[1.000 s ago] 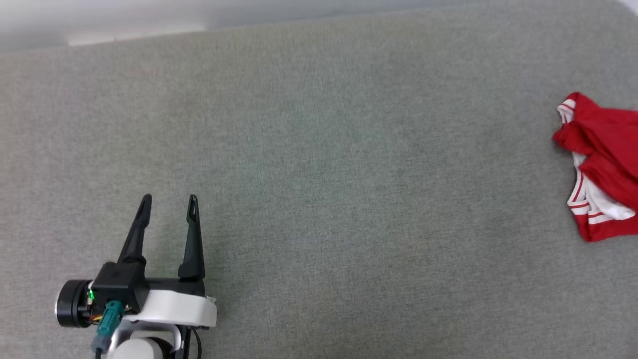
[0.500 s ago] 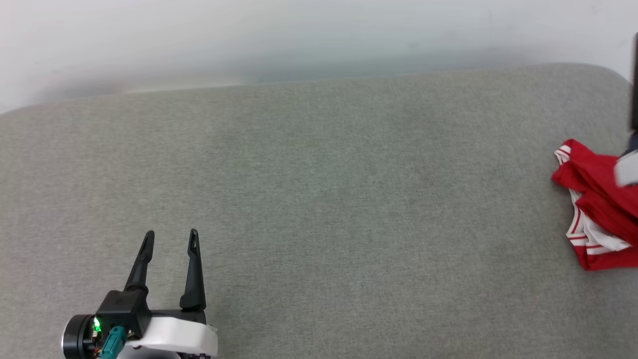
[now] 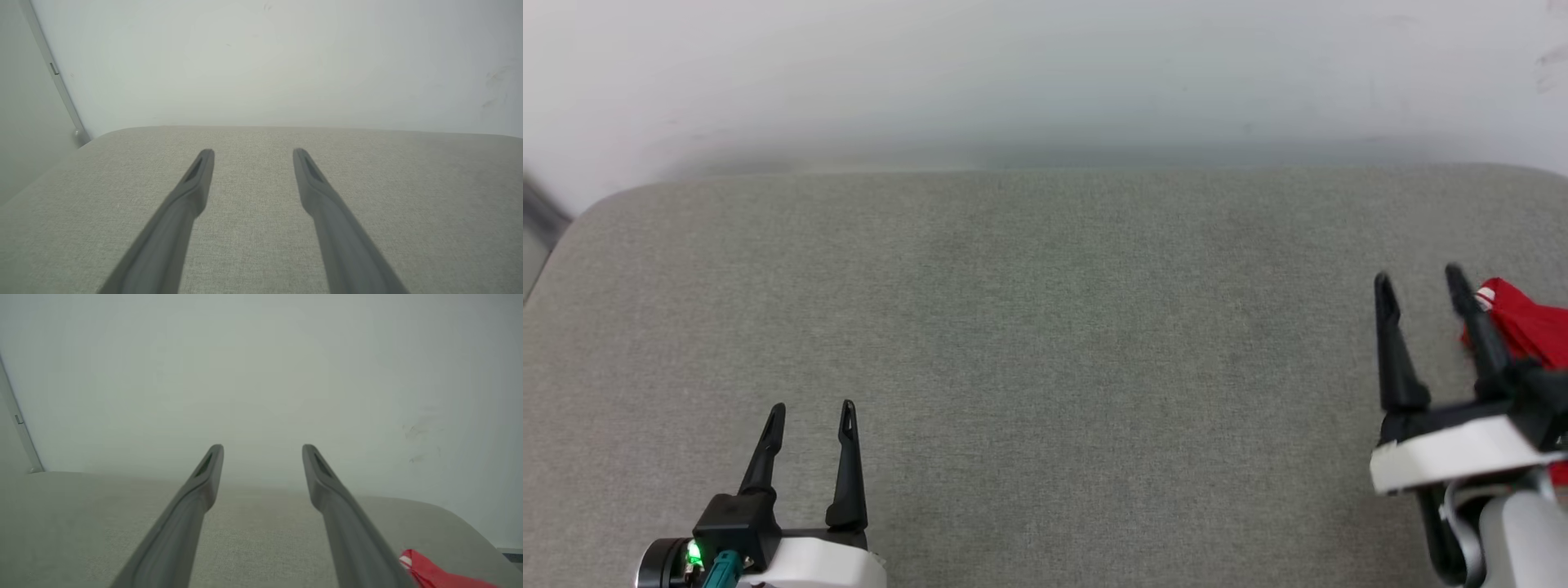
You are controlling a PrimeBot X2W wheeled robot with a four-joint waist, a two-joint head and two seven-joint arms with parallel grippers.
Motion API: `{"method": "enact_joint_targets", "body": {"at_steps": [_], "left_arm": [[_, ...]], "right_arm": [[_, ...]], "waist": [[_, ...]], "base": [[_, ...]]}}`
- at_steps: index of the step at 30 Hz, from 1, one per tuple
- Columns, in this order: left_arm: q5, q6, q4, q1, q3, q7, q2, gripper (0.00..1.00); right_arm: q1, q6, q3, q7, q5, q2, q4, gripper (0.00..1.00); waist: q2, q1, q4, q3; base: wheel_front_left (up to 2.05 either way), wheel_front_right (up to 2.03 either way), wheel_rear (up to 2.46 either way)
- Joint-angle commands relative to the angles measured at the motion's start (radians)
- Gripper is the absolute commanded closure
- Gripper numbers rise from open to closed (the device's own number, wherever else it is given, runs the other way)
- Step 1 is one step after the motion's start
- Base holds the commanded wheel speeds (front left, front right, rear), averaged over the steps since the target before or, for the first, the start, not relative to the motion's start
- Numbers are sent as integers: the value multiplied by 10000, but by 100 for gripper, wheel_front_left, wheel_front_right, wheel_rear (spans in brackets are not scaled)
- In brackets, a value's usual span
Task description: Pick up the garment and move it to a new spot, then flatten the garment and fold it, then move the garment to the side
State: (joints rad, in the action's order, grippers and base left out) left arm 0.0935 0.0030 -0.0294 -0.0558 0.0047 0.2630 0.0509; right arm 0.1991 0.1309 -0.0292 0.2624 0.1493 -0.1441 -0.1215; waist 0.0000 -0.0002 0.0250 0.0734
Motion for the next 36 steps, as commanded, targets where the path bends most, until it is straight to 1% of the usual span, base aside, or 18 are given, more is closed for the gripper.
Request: {"method": "enact_joint_targets", "body": {"at_steps": [1,8,14,24,27,28,32,36], "left_arm": [[45,33,-25,-124,-3,23,-10,0],[77,34,-117,-364,-59,23,-10,0],[103,17,-132,-473,-52,23,-11,0],[48,-115,-200,-541,-34,23,-11,0],[-12,-90,-233,-546,-45,23,-11,0],[55,-117,-272,-475,-32,0,-2,100],[148,-121,-658,-553,-31,-64,-13,100],[1001,-190,-755,-413,36,-277,-13,100]], "right_arm": [[-468,-5,-73,25,43,179,83,0],[-1744,-4,-237,27,75,644,331,0],[-2405,-4,-339,25,29,832,619,0],[-2870,-4,-416,26,64,960,908,0],[-2852,-4,-413,26,184,960,927,0],[-2805,0,-411,6,118,907,832,100],[-2858,0,-404,-29,156,909,466,100],[-2763,0,-388,-204,1009,886,393,100]], "waist": [[0,2,63,-115],[0,2,113,-354],[0,2,129,-433],[0,2,97,-480],[0,2,77,-479],[0,2,78,-480],[0,2,74,-483],[0,2,64,-490]], "base": [[0,0,0],[0,0,0],[0,0,0],[0,0,0],[0,0,0],[0,0,0],[0,0,0],[0,0,0]]}}
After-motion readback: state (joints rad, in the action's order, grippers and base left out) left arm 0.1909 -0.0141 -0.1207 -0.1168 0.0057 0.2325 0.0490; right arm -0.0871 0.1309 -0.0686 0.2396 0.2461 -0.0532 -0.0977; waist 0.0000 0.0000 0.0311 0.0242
